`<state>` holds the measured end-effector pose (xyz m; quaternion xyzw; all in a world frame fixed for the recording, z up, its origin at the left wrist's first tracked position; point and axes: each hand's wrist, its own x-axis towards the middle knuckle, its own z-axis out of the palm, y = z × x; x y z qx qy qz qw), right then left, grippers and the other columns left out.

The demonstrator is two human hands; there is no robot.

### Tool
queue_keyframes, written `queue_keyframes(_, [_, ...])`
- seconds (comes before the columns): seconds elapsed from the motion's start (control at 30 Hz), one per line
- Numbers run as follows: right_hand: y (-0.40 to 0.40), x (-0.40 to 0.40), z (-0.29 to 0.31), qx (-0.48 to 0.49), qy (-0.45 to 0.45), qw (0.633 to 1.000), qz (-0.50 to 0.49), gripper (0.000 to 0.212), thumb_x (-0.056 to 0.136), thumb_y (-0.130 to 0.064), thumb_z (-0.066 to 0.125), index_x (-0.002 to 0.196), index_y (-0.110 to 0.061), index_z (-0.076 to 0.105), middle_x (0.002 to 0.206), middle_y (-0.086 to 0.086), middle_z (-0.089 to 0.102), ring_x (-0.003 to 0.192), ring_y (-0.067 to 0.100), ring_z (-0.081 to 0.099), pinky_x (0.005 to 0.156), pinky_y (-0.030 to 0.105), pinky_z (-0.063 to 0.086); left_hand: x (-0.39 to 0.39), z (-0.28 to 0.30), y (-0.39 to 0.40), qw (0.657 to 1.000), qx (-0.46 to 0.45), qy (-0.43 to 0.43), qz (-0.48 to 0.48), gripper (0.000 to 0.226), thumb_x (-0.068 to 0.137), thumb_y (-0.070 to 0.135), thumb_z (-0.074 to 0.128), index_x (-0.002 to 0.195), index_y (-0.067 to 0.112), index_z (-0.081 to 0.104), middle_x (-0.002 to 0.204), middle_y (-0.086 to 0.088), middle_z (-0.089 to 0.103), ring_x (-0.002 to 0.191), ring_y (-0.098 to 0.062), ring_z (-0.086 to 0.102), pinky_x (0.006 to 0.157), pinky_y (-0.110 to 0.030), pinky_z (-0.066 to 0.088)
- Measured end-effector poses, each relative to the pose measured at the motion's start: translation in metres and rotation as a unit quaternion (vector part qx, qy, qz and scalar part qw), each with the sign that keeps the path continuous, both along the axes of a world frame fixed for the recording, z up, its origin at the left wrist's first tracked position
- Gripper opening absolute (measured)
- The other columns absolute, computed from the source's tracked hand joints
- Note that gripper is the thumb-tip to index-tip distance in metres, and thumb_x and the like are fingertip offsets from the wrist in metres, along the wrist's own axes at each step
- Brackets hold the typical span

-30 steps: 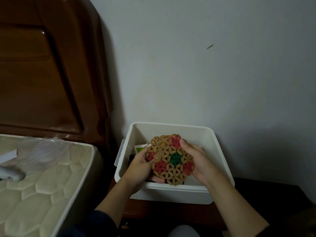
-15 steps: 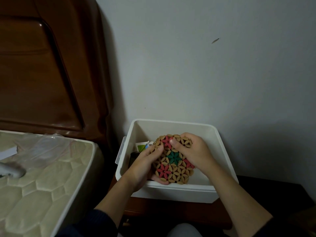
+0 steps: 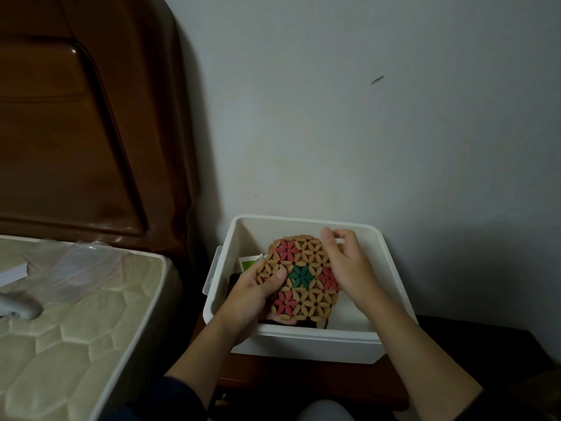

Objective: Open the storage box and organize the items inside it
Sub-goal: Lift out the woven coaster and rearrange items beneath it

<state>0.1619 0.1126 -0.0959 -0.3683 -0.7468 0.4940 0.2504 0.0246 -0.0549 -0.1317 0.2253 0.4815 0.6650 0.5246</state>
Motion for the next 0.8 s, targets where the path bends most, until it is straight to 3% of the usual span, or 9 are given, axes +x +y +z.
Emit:
queue_keyframes(0.07, [-0.005,0.003,-0.005,-0.109,0.044,0.993,0.003,0.054,0.082,-0.088,0.05,0.119,-0.049,0.059,0.124,-0.011,0.068,0.116,0.012,0.067,0.099,0.051,0.059,-0.001,-0.001,0.0,0.999,0.01,-0.024,0.025,0.047,0.097,0.026,0.069,0.142,0.021,0.056,0.132,-0.017,0.072,0.117,-0.042,0.071,0.079,-0.059,0.063])
queue_keyframes(0.17, [-0.013,0.009,-0.015,-0.107,0.061,0.991,0.052,0.064,0.073,-0.088,0.066,0.129,-0.057,0.057,0.135,-0.017,0.065,0.12,0.003,0.066,0.1,0.042,0.06,-0.001,-0.001,0.0,0.998,0.022,-0.036,0.044,0.042,0.099,0.023,0.07,0.139,0.021,0.058,0.132,-0.016,0.072,0.119,-0.041,0.071,0.081,-0.058,0.063])
queue_keyframes(0.27, [-0.017,0.017,-0.025,-0.081,0.067,0.989,0.104,0.098,0.07,-0.062,0.092,0.152,-0.052,0.038,0.14,-0.025,0.059,0.127,-0.003,0.061,0.102,0.032,0.057,0.0,-0.001,0.0,0.998,0.033,-0.034,0.048,0.041,0.1,0.023,0.069,0.139,0.022,0.059,0.133,-0.015,0.072,0.121,-0.039,0.07,0.085,-0.058,0.062])
queue_keyframes(0.37, [-0.019,0.026,-0.026,-0.074,0.034,0.985,0.153,0.129,0.06,-0.044,0.104,0.157,-0.058,0.021,0.148,-0.026,0.049,0.13,-0.006,0.057,0.103,0.029,0.057,0.001,-0.001,0.0,0.998,0.041,-0.03,0.048,0.039,0.1,0.02,0.069,0.138,0.024,0.061,0.134,-0.015,0.071,0.123,-0.038,0.069,0.092,-0.057,0.061])
queue_keyframes(0.47, [-0.02,0.031,-0.022,-0.053,-0.037,0.978,0.2,0.151,0.052,-0.046,0.106,0.159,-0.06,0.001,0.15,-0.035,0.036,0.133,-0.013,0.049,0.115,0.031,0.048,0.002,-0.001,0.0,0.998,0.036,-0.02,0.054,0.039,0.101,0.017,0.068,0.138,0.026,0.061,0.134,-0.014,0.071,0.124,-0.036,0.069,0.099,-0.06,0.057])
queue_keyframes(0.53, [-0.02,0.031,-0.017,-0.01,-0.099,0.97,0.223,0.163,0.047,-0.055,0.104,0.156,-0.061,-0.018,0.153,-0.036,0.023,0.141,-0.011,0.037,0.121,0.033,0.037,0.003,0.0,0.0,0.997,0.034,-0.023,0.058,0.04,0.1,0.016,0.067,0.139,0.025,0.06,0.133,-0.013,0.072,0.122,-0.034,0.07,0.096,-0.057,0.06])
queue_keyframes(0.63, [-0.019,0.03,-0.015,0.055,-0.137,0.965,0.216,0.164,0.046,-0.063,0.1,0.152,-0.063,-0.025,0.157,-0.028,0.012,0.148,0.0,0.021,0.123,0.039,0.029,0.002,0.001,0.0,0.997,0.037,-0.041,0.058,0.041,0.101,0.015,0.066,0.14,0.023,0.059,0.132,-0.013,0.072,0.12,-0.034,0.071,0.088,-0.054,0.062])
queue_keyframes(0.7, [-0.017,0.031,-0.015,0.067,-0.131,0.968,0.201,0.158,0.046,-0.066,0.098,0.152,-0.065,-0.02,0.157,-0.027,0.019,0.149,0.002,0.025,0.124,0.043,0.032,0.001,0.001,-0.001,0.997,0.035,-0.043,0.055,0.041,0.101,0.015,0.067,0.14,0.023,0.058,0.133,-0.014,0.072,0.121,-0.036,0.071,0.088,-0.057,0.062])
queue_keyframes(0.8, [-0.013,0.034,-0.017,0.078,-0.113,0.972,0.189,0.152,0.045,-0.07,0.096,0.151,-0.07,-0.013,0.142,-0.048,0.025,0.145,-0.002,0.034,0.12,0.038,0.037,0.001,0.001,-0.001,0.998,0.039,-0.036,0.037,0.042,0.1,0.017,0.068,0.14,0.026,0.059,0.136,-0.014,0.07,0.123,-0.039,0.069,0.089,-0.06,0.061])
